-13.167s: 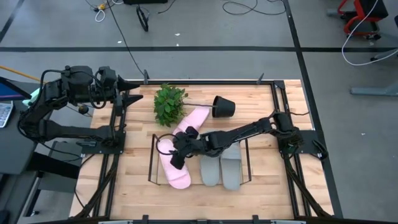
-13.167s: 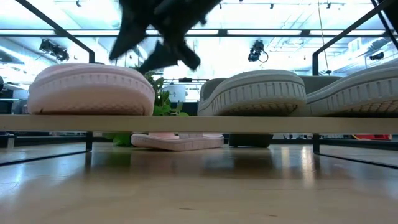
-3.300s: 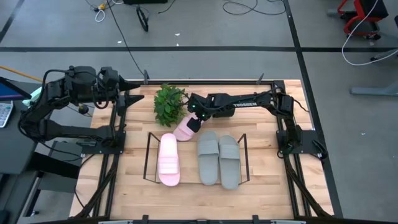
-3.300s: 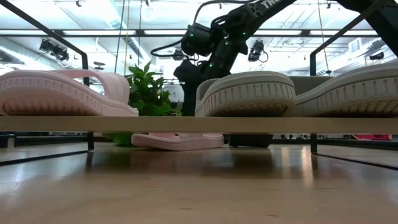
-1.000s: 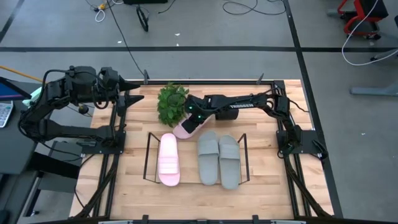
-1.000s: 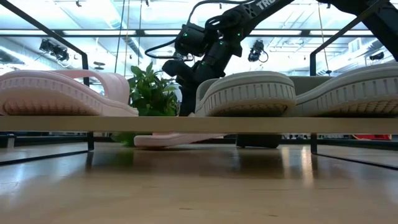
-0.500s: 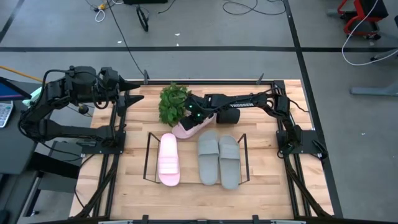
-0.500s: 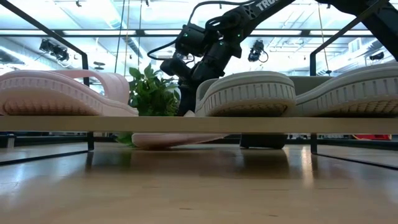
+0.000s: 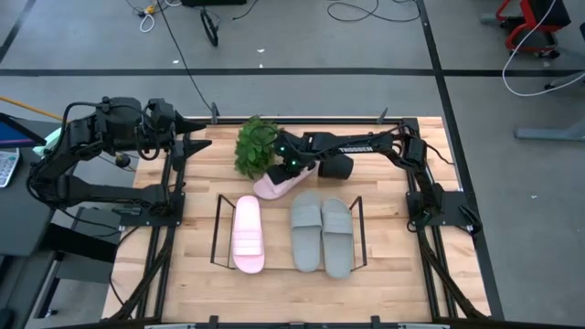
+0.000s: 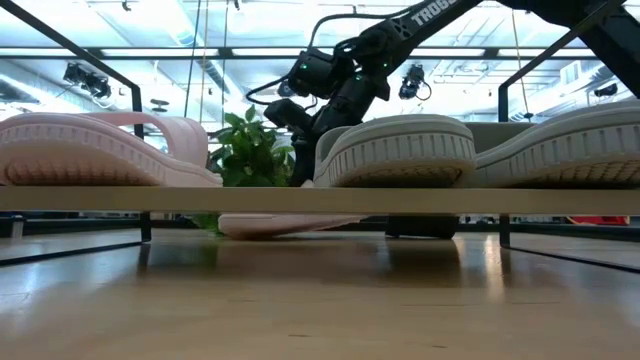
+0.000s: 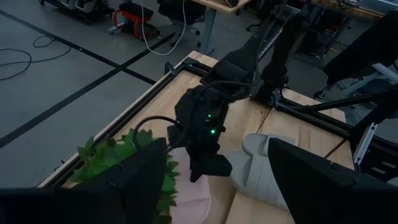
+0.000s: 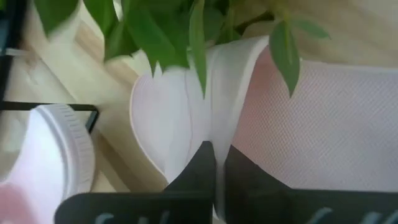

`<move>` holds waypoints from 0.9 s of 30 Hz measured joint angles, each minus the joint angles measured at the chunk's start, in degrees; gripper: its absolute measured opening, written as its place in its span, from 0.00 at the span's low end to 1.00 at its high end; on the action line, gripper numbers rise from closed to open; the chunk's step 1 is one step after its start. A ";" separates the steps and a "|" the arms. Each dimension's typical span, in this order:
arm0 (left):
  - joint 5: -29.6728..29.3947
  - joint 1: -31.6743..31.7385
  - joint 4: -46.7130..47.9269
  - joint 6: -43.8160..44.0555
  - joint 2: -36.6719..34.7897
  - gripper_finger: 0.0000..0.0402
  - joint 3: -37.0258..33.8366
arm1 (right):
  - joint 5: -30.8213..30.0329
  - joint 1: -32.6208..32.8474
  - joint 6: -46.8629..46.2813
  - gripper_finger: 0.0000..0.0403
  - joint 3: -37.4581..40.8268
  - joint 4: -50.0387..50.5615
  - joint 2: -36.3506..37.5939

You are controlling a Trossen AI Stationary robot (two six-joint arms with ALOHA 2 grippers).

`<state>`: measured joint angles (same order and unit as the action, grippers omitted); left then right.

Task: Pick and place slides into the shelf
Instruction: Put the pink slipper on the shelf

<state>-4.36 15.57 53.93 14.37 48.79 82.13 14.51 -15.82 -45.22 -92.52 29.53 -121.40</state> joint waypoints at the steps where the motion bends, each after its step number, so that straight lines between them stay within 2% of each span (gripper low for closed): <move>1: -0.02 0.00 0.00 0.00 -0.02 0.71 -0.02 | 1.08 -0.25 -0.13 0.02 0.02 -0.04 0.00; 9: -0.02 -0.02 0.00 0.02 -0.02 0.71 0.00 | 3.48 -0.74 -1.15 0.02 0.04 -0.04 0.00; 27: 0.00 -0.02 -0.04 0.39 0.00 0.71 0.00 | 2.26 0.38 -4.40 0.02 0.08 -0.92 -1.66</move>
<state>-4.36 15.55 53.89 14.76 48.80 82.13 16.77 -15.44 -49.63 -92.44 28.62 -123.07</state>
